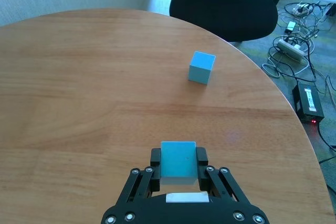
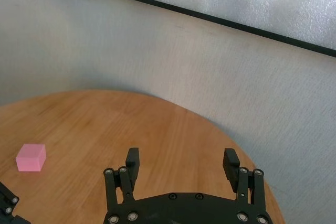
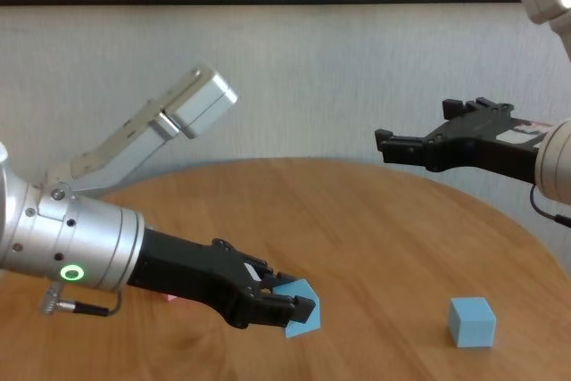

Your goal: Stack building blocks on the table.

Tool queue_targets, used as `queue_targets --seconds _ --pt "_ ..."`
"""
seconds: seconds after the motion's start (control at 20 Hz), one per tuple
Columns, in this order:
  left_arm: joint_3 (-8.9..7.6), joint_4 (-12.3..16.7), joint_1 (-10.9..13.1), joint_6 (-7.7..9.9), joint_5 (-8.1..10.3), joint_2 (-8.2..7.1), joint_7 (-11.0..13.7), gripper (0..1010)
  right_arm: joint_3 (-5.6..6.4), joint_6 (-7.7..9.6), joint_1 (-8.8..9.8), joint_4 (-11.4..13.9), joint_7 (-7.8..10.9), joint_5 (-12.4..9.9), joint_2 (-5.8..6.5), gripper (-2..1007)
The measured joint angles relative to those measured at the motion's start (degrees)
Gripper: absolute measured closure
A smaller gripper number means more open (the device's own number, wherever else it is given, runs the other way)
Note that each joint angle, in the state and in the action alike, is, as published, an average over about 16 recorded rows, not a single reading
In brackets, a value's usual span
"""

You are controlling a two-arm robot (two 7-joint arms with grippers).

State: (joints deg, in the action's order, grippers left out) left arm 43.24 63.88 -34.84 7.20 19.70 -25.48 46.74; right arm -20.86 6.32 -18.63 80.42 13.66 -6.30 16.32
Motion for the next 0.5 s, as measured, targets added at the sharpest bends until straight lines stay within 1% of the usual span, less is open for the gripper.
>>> queue_targets --seconds 0.25,0.5 --pt "-0.02 0.11 0.03 0.02 0.03 -0.08 -0.02 604 0.0 0.0 0.0 0.0 0.0 0.0 0.0 0" --pt "-0.05 0.25 0.07 0.05 0.09 -0.16 -0.05 529 0.0 0.0 0.0 0.0 0.0 0.0 0.0 0"
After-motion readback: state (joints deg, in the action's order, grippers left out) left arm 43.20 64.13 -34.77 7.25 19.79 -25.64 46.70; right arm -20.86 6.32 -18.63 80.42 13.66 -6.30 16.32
